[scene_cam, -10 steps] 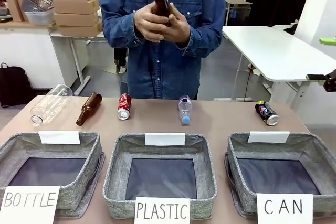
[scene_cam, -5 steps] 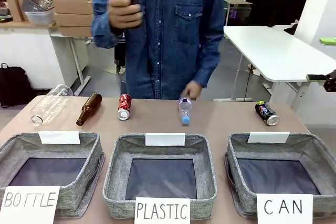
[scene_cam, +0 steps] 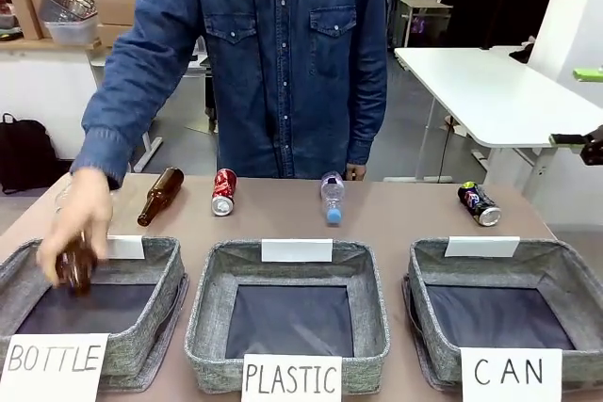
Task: Sort the can waste into the basket.
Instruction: Pick up the can waste from the table and place it in the right Fabric basket.
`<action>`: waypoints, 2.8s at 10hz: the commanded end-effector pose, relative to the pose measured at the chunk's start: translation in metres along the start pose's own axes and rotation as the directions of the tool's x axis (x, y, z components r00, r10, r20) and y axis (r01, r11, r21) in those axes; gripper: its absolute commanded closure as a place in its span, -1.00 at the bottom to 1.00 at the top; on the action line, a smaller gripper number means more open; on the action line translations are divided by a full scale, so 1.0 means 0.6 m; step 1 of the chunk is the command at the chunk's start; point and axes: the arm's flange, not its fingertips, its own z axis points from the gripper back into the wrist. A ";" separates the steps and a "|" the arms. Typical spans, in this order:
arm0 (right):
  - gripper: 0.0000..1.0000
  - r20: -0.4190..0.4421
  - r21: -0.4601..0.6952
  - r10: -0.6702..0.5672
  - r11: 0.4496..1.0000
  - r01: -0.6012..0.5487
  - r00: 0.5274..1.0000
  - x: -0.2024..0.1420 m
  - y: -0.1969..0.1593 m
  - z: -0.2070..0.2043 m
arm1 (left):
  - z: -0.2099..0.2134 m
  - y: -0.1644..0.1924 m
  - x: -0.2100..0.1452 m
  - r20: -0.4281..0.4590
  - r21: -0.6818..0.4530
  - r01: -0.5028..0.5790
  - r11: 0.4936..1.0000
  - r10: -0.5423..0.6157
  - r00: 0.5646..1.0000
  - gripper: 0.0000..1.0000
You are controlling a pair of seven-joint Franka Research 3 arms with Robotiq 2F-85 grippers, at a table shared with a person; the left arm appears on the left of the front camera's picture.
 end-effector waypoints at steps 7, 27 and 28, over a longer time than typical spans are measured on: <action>-1.00 -0.002 0.015 0.025 1.000 -0.025 1.000 0.003 0.002 0.000 | -0.055 -0.022 -0.006 -0.025 -0.046 0.068 0.997 -0.070 0.997 -1.00; -1.00 -0.002 0.015 0.025 1.000 -0.025 1.000 0.003 0.002 0.000 | -0.785 -0.163 -0.077 -0.437 0.624 0.509 0.593 -0.276 0.856 -1.00; -1.00 -0.002 0.015 0.025 1.000 -0.025 1.000 0.003 0.002 0.000 | -0.744 -0.160 -0.059 -0.460 0.565 0.502 0.655 -0.255 0.850 -1.00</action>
